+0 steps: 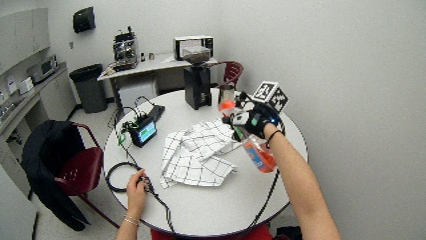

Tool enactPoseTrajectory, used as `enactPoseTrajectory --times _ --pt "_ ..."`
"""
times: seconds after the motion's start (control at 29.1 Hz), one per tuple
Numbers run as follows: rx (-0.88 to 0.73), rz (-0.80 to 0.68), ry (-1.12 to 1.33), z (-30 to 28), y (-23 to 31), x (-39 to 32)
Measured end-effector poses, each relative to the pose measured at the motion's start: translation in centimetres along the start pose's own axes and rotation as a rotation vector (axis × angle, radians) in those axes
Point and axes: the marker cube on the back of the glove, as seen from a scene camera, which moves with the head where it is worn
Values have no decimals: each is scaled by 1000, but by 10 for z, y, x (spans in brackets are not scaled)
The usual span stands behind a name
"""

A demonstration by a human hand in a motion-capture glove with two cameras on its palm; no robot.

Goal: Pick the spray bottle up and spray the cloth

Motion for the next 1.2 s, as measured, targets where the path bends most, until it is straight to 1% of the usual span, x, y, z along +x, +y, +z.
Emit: enactPoseTrajectory --times 0.07,0.21,0.31,0.41,0.55,0.62,0.69,0.82,0.93,0.99,1.13,1.2 --pt "6 -4 14 -9 2 -5" --pt "76 -95 29 -44 30 -46" --pt "111 -140 28 -54 44 -67" --pt "86 -113 34 -42 39 -59" --pt "14 -23 45 -16 20 -20" --pt "2 -1 41 -14 18 -8" --pt "16 -7 31 -23 23 -9" --pt "91 -74 23 -49 41 -35" --pt "128 -106 26 -54 51 -51" --pt "116 -87 39 -45 50 -49" --pt "30 8 72 -7 28 -11" --pt "19 18 72 1 21 0"
